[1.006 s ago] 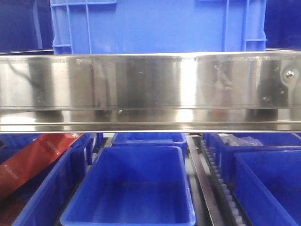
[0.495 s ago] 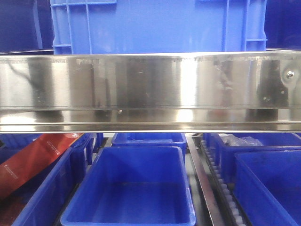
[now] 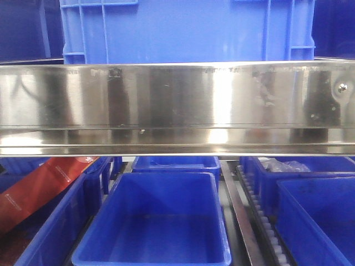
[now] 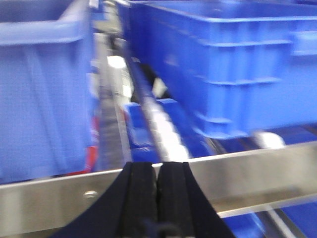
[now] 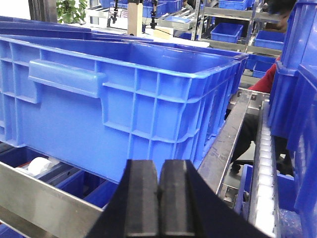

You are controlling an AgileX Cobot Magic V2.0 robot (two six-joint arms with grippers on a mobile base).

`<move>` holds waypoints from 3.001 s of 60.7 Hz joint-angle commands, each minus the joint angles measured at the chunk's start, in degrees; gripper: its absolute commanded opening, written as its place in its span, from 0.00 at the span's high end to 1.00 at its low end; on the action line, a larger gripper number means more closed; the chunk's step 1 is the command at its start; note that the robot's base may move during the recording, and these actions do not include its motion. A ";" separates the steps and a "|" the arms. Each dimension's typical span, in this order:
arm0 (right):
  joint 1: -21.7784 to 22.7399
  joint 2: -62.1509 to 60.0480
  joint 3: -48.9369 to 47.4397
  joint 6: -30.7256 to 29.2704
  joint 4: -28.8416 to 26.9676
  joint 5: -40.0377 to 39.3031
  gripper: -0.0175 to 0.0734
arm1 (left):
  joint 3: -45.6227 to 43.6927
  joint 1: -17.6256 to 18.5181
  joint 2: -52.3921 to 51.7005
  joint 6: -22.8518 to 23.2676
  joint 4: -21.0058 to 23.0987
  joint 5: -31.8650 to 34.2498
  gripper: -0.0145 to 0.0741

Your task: Place cylindrical capacitor in blue bin on shelf

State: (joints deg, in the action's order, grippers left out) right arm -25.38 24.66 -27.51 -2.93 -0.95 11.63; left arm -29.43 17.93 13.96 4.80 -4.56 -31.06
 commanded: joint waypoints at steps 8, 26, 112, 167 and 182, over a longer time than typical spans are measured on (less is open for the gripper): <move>0.28 -0.34 0.15 0.21 0.58 -1.33 0.99 | 12.21 -11.97 -7.71 -8.09 8.00 16.41 0.96; 0.28 -0.34 0.15 0.21 0.58 -1.70 0.99 | 29.43 -14.31 -13.96 -7.09 8.54 27.39 0.96; 9.24 -5.17 1.23 0.05 -0.93 3.84 0.99 | 29.43 -9.31 -13.96 -5.61 8.32 29.01 0.96; 28.26 -24.66 27.51 -0.07 1.26 -3.66 0.99 | 29.43 -9.31 -13.96 -5.61 8.32 29.01 0.96; 28.26 -24.66 27.51 -0.07 -2.57 -4.57 0.99 | 29.43 -9.31 -13.96 -5.61 8.32 29.01 0.96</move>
State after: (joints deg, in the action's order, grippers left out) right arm 2.57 0.21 -0.10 -3.05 -2.23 8.85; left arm 0.11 8.32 0.26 -1.33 3.58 -3.33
